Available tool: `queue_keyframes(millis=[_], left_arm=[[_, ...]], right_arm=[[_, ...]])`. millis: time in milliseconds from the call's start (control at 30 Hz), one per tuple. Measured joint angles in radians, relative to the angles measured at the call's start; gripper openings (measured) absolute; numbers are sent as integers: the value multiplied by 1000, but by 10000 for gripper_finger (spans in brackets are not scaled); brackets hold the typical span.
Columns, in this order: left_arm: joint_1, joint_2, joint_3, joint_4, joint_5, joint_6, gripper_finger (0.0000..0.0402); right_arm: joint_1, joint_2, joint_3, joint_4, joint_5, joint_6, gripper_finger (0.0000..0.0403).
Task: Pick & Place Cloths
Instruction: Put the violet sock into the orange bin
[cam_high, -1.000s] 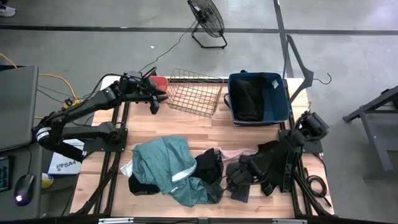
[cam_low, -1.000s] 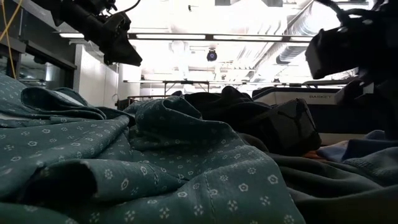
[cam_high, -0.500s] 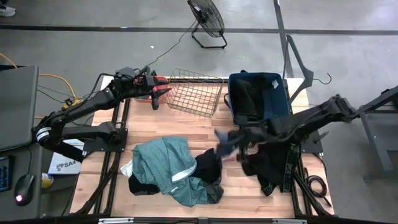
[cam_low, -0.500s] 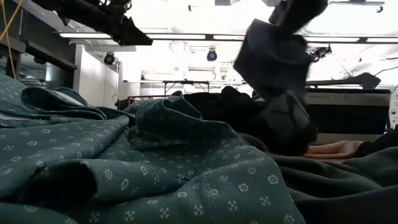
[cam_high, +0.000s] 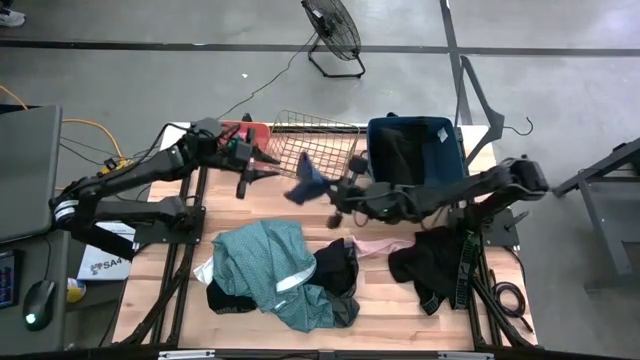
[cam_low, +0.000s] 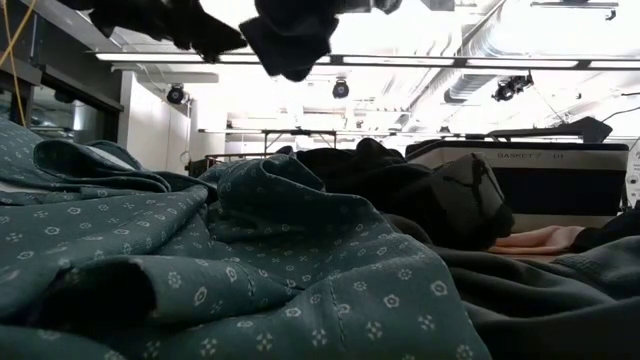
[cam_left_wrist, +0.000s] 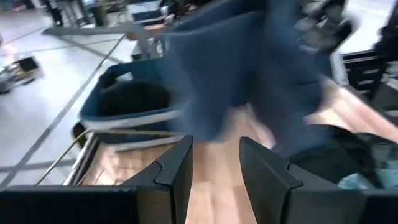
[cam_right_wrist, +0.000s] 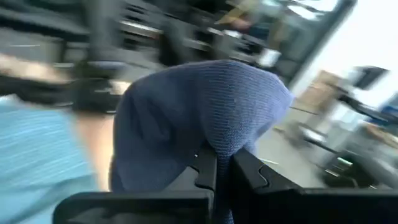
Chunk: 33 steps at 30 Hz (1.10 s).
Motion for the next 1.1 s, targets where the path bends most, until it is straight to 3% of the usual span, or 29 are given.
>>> queue_keyframes(millis=[133, 367, 600, 767, 967, 1100], left_arm=[[-63, 4, -1, -14, -55, 30, 126], [-104, 44, -1, 75, -259, 187, 126], [-103, 161, 0, 290, -382, 232, 126], [-103, 240, -1, 406, -514, 233, 136], [-103, 254, -1, 461, -588, 227, 201], [-103, 254, -1, 461, -558, 204, 258]], right_arm=[[-33, 44, 0, -4, 110, 35, 5], [-155, 44, 0, -6, 94, 32, 5], [-356, 78, 2, 140, -211, 61, 5], [-366, 125, 2, 226, -288, 42, 5], [-334, 111, 2, 219, -296, -24, 5], [-323, 107, 2, 237, -406, -20, 5]])
